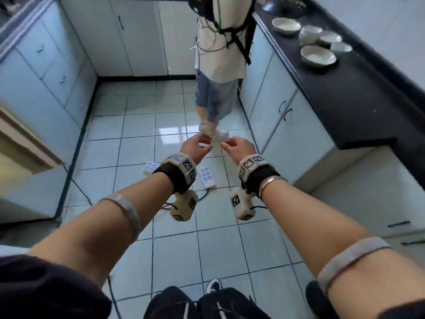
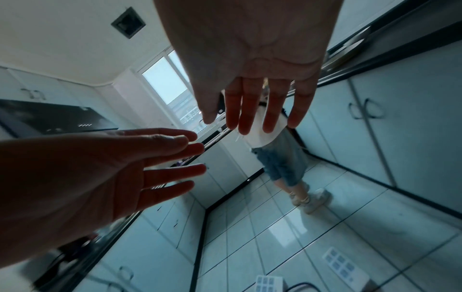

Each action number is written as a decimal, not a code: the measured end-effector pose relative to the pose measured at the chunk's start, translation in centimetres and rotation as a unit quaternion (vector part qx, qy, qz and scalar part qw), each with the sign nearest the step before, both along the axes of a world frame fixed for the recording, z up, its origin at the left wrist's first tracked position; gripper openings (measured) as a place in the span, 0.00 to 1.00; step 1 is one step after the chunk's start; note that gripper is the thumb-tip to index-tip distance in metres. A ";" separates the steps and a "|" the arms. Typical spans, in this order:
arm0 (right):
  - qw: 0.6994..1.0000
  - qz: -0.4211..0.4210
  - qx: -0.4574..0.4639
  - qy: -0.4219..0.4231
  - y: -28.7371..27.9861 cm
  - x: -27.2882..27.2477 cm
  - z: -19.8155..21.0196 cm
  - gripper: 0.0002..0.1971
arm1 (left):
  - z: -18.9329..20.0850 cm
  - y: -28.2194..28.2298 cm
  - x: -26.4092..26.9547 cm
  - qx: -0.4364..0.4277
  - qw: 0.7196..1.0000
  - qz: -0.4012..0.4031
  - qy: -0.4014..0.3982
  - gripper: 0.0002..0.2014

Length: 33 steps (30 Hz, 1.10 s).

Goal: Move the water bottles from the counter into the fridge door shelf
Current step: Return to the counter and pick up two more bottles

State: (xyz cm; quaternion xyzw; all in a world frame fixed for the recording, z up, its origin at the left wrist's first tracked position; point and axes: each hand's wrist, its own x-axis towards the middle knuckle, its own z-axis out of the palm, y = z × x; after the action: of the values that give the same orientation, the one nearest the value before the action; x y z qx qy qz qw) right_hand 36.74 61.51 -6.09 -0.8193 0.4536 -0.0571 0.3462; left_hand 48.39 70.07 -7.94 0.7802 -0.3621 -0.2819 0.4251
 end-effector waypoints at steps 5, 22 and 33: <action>0.994 -0.112 0.003 -0.004 -6.7 -7.1 -0.1 0.16 | -0.2 -9.4 -5.7 -0.016 0.995 -0.094 0.003 0.14; 0.893 -0.448 -0.034 -0.019 -23.3 -25.0 1.4 0.14 | 1.7 -36.0 -21.5 -0.029 0.913 -0.407 -0.021 0.11; 0.812 -0.579 -0.060 -0.036 -28.2 -33.2 2.6 0.13 | 1.9 -45.6 -30.6 -0.035 0.851 -0.524 -0.005 0.11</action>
State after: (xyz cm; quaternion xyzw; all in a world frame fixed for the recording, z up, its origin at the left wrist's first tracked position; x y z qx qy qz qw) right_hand 3.55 33.33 -3.49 -0.4213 0.8270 -0.3038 0.2151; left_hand 17.75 24.51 -6.04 0.4610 -0.7290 -0.4458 0.2395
